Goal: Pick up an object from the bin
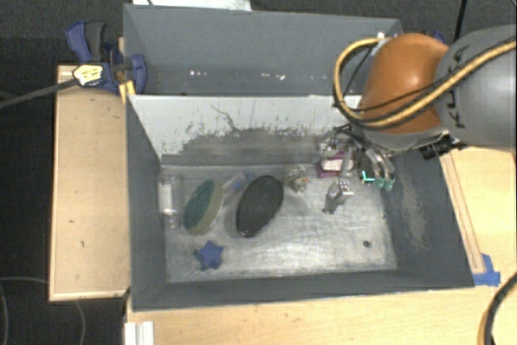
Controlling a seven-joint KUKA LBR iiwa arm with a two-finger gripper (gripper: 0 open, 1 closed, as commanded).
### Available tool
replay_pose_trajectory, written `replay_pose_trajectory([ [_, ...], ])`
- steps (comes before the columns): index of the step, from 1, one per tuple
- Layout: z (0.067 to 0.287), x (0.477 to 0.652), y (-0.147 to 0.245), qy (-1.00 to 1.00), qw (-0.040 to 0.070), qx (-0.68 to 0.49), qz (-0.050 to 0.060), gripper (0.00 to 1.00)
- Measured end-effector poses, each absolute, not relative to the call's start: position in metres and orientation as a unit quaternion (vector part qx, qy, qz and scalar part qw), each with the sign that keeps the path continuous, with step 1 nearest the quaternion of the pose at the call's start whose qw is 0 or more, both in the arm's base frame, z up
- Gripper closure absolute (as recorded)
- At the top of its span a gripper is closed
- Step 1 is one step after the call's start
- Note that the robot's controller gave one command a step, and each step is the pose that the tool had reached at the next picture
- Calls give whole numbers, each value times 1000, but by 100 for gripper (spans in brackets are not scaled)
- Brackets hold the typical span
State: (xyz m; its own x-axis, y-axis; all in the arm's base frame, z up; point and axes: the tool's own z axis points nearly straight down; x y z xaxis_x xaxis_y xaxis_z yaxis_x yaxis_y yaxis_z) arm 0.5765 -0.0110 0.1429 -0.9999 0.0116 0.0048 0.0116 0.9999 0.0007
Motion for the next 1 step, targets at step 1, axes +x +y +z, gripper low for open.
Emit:
replay_pose_trajectory([
  [1,99,591,66,-990,0,143,-2,0],
])
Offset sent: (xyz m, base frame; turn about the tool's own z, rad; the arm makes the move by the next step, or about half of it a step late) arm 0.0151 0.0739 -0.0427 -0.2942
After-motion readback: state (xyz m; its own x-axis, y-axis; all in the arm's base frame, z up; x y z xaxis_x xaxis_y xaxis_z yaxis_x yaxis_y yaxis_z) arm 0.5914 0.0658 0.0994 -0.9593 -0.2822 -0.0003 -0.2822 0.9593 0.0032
